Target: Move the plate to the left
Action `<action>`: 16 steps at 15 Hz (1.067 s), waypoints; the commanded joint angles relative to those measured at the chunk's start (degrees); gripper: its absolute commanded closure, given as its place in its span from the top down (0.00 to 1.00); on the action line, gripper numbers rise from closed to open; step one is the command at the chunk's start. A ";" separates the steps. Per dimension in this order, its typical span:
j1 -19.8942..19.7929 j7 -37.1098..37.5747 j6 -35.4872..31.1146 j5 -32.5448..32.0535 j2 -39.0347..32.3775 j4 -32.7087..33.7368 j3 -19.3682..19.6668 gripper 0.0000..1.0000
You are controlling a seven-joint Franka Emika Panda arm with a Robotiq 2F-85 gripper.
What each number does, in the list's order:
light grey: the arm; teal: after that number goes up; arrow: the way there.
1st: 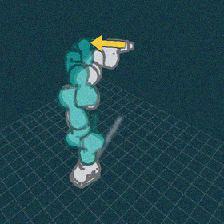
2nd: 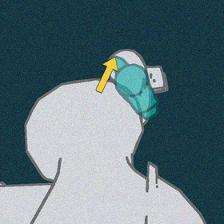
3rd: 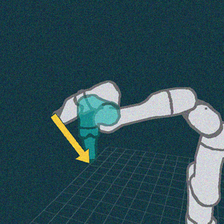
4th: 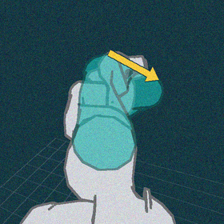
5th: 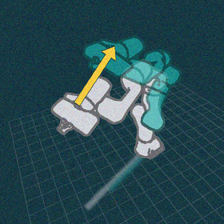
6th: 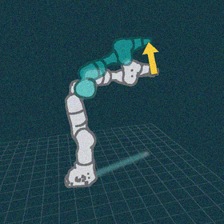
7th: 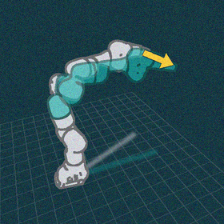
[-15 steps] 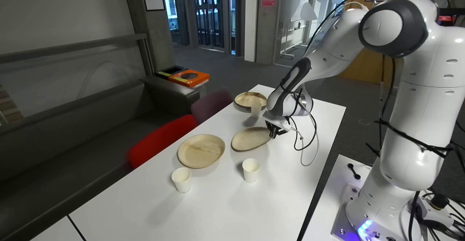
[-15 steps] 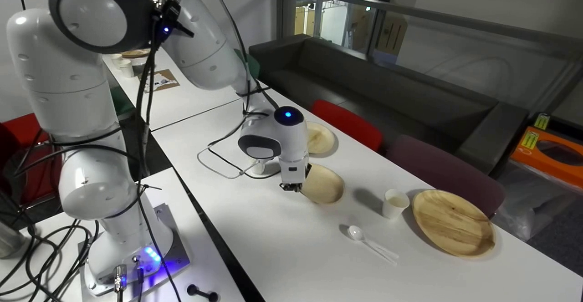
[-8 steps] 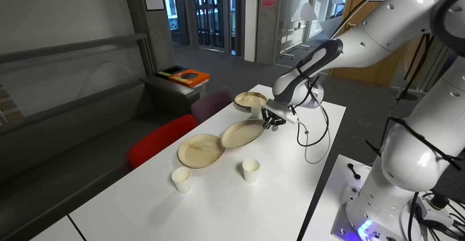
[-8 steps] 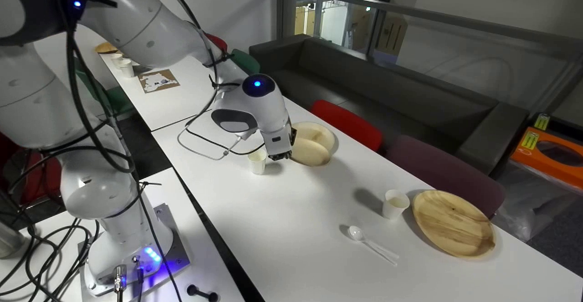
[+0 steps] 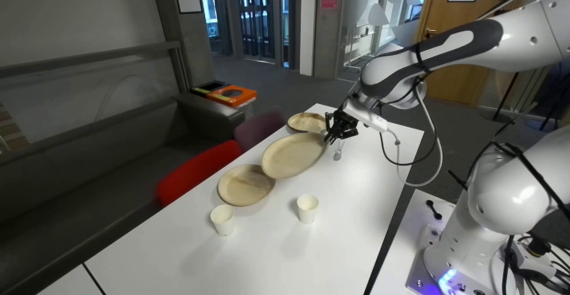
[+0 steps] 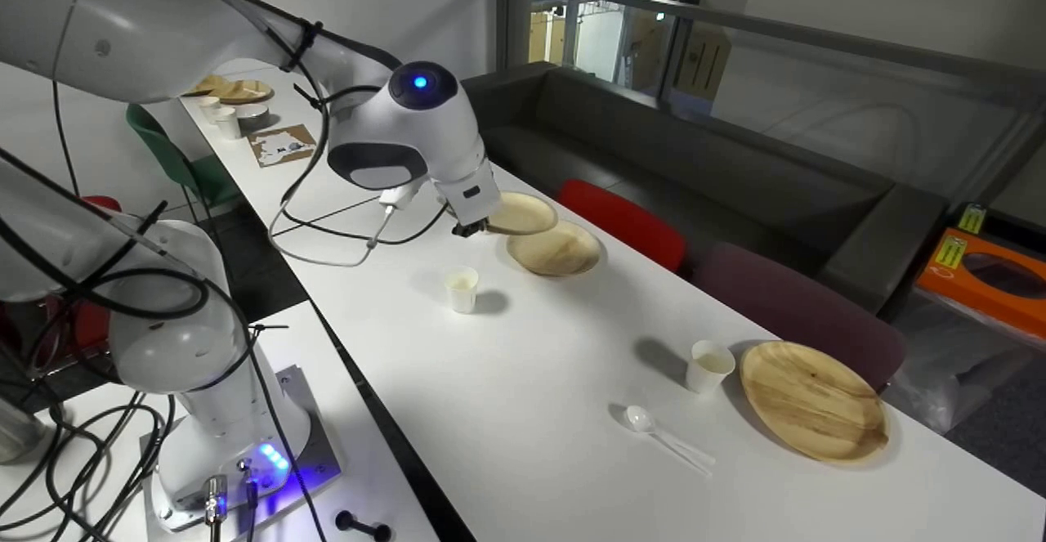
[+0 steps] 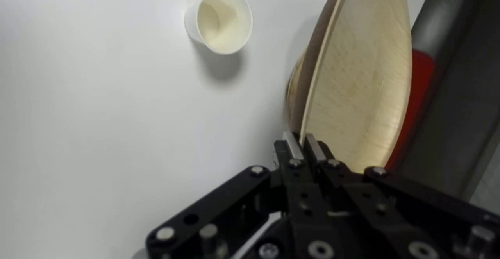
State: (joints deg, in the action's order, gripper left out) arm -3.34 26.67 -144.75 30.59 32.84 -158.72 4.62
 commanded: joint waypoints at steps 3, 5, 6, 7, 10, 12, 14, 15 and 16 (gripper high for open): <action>-1.75 -2.77 25.77 -9.86 15.17 -0.73 -1.76 0.01; -0.92 -3.90 34.05 -11.72 19.21 -0.78 -3.26 0.01; -0.34 -4.73 37.24 -12.30 20.29 -0.54 -4.24 0.01; -0.66 -5.97 42.69 -13.79 23.86 -0.42 -4.30 0.01; 1.20 -9.19 48.61 -14.42 25.42 -0.26 -7.71 0.01; 2.79 -12.16 48.58 -14.50 23.82 -0.04 -10.14 0.01; 4.45 -15.21 46.46 -15.12 21.67 -0.22 -12.30 0.01; 5.27 -16.54 45.37 -15.22 20.14 -0.32 -13.13 0.01; 5.86 -17.46 44.37 -15.50 18.39 -0.36 -13.89 0.01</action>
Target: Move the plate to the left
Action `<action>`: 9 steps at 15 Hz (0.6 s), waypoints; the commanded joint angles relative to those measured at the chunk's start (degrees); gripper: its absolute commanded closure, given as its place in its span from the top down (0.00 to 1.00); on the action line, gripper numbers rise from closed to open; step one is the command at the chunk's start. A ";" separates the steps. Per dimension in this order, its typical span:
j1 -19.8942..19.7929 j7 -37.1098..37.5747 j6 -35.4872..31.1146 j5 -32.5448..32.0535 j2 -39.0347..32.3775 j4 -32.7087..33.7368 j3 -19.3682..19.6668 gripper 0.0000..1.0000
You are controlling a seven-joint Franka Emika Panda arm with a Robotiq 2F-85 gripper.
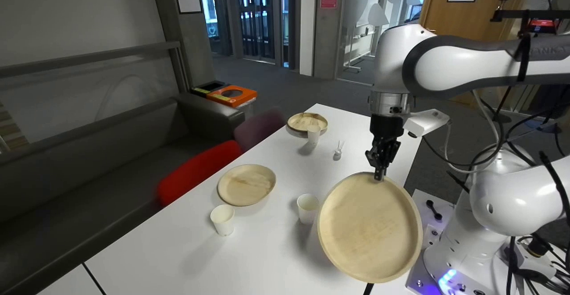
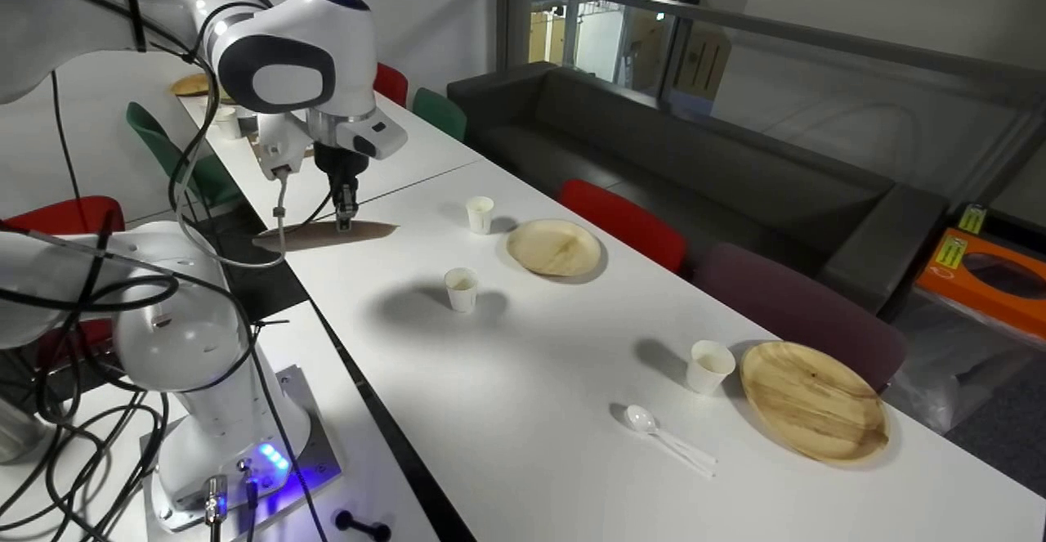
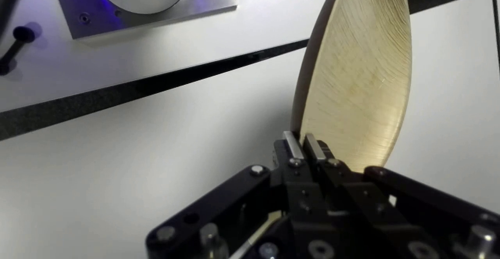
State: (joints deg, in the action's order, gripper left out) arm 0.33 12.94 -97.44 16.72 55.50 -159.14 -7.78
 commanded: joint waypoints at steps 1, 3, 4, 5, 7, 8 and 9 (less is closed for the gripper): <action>2.53 -4.35 -4.56 -1.83 -6.38 0.04 -2.15 0.01; 3.22 -5.77 -7.79 -2.17 -10.53 -0.09 -2.53 0.01; 3.50 -6.57 -9.46 -2.20 -12.92 -0.14 -2.34 0.01; 3.69 -7.23 -11.37 -2.11 -15.15 -0.19 -2.13 0.01; 4.24 -7.56 -15.10 -1.69 -20.34 0.30 -2.22 0.01; 4.44 -7.32 -16.88 -1.52 -23.01 0.87 -2.30 0.01; 4.79 -7.20 -18.88 -1.43 -25.83 1.36 -2.32 0.01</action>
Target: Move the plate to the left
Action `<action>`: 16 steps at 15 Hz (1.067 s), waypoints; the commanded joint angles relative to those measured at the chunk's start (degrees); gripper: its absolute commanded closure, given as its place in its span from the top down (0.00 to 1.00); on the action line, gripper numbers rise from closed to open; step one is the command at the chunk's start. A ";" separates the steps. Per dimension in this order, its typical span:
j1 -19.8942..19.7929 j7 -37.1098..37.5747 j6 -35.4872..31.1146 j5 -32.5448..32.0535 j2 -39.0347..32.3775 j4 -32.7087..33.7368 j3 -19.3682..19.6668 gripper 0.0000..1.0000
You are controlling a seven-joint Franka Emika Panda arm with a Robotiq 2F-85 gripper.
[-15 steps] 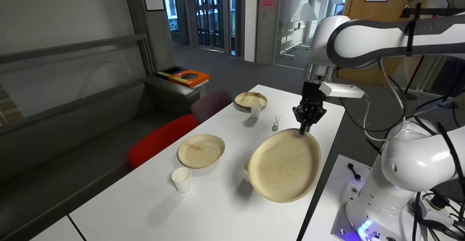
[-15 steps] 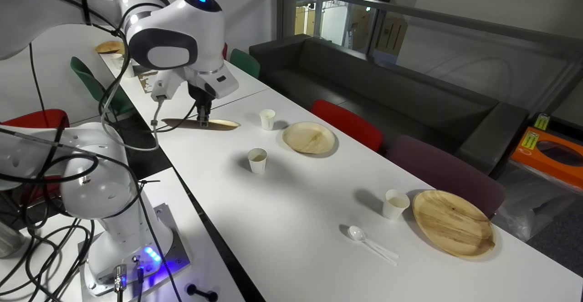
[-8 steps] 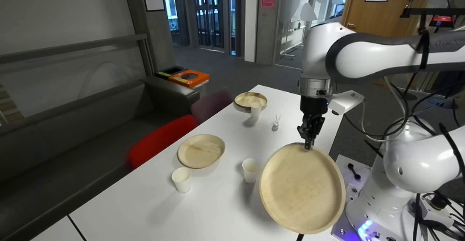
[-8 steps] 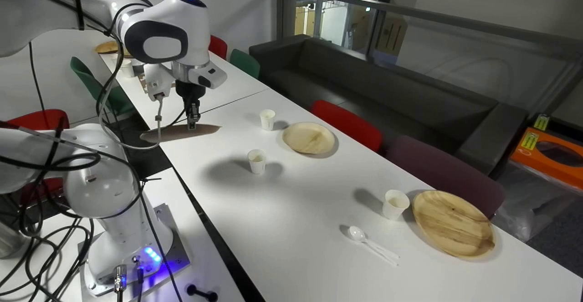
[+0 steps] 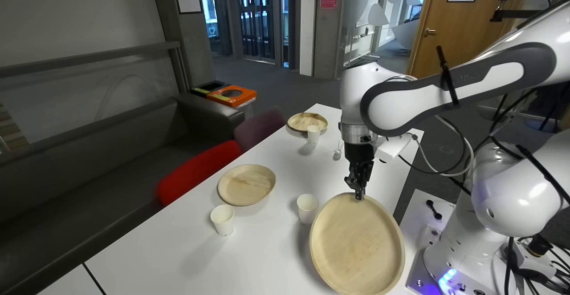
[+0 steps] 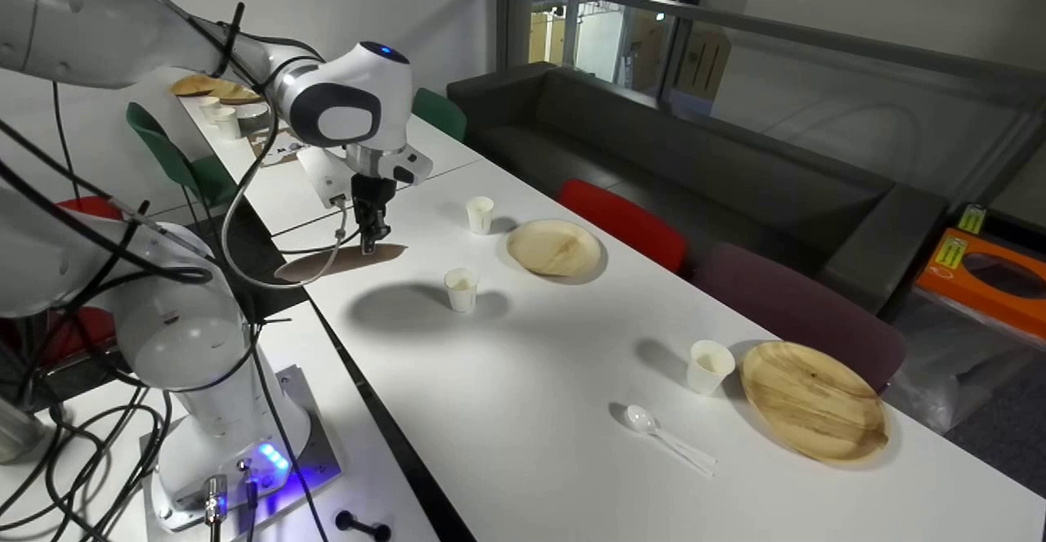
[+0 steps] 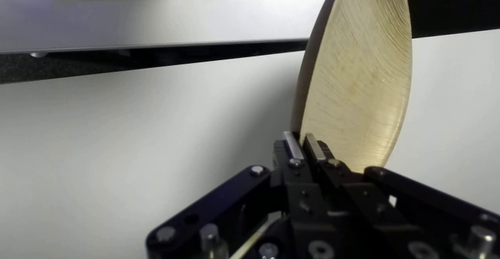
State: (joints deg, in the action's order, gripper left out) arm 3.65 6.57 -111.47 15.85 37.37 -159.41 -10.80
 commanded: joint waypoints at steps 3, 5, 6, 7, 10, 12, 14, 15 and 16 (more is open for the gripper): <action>2.59 0.04 -9.72 -0.36 -16.43 4.17 0.52 0.01; 3.43 0.61 -11.92 -0.13 -21.98 6.49 0.30 0.01; 3.93 0.93 -12.52 -0.10 -24.23 7.72 0.10 0.01; 4.36 1.22 -13.33 -0.26 -26.40 8.81 -0.15 0.01; 5.47 2.54 -14.46 -0.79 -32.21 12.56 -0.76 0.01; 6.27 3.67 -15.48 -1.37 -35.68 14.79 -1.44 0.01; 7.24 4.94 -15.56 -1.99 -38.60 16.74 -2.03 0.01; 7.70 5.40 -15.73 -2.48 -39.69 17.28 -2.29 0.01; 8.11 5.86 -15.58 -3.02 -40.49 17.82 -2.47 0.01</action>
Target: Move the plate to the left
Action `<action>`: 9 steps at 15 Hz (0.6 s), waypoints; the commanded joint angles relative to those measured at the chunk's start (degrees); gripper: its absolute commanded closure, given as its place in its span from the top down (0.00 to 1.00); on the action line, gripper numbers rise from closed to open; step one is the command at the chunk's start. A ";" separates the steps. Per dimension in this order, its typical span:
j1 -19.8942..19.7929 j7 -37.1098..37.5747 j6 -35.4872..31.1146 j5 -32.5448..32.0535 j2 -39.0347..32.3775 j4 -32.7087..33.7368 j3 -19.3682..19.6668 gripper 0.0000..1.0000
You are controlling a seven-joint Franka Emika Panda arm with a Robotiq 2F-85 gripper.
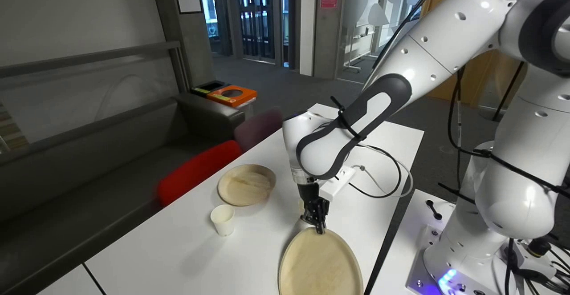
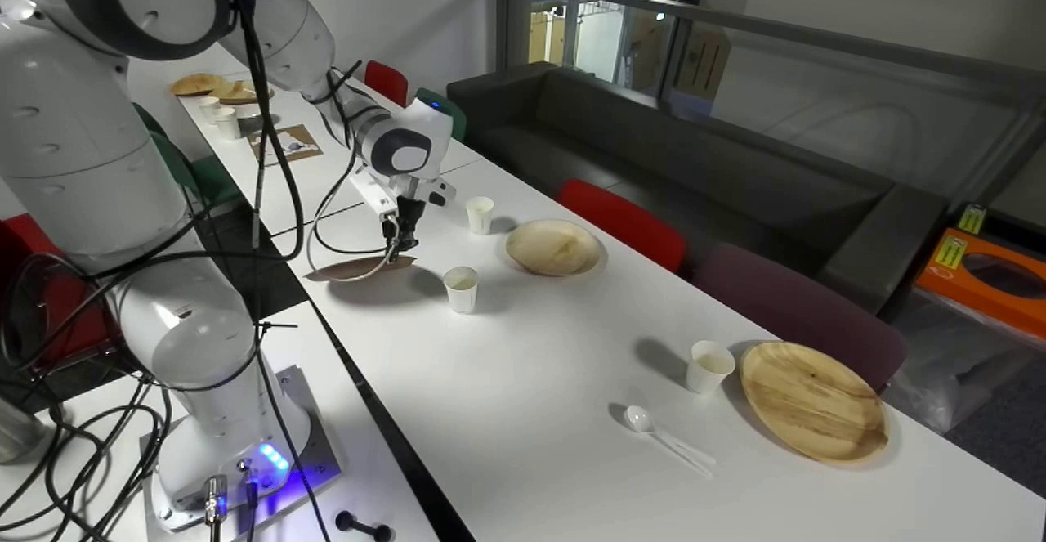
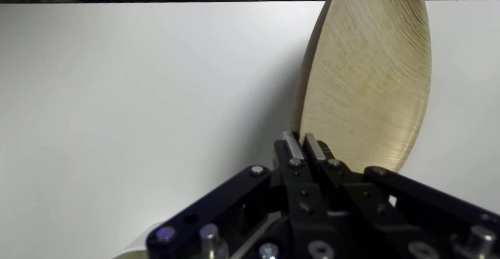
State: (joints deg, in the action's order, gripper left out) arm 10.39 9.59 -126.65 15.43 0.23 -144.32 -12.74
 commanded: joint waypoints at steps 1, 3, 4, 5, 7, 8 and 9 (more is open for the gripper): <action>1.82 3.16 -0.86 -3.02 -3.88 2.83 -0.66 0.01; 2.59 3.84 -1.33 -3.51 -4.66 3.26 -0.87 0.01; 2.71 3.51 -1.15 -3.21 -3.34 2.25 -0.83 0.01; 2.83 3.11 -0.85 -2.83 -3.08 2.15 -0.85 0.01; 2.94 2.79 -0.68 -2.66 -3.13 2.46 -0.90 0.01; 2.95 2.44 -0.56 -2.55 -3.24 2.73 -0.94 0.01; 2.94 2.27 -0.37 -2.59 -3.17 2.83 -0.96 0.01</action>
State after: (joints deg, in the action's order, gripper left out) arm 12.88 11.49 -126.87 13.72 -3.59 -141.75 -13.70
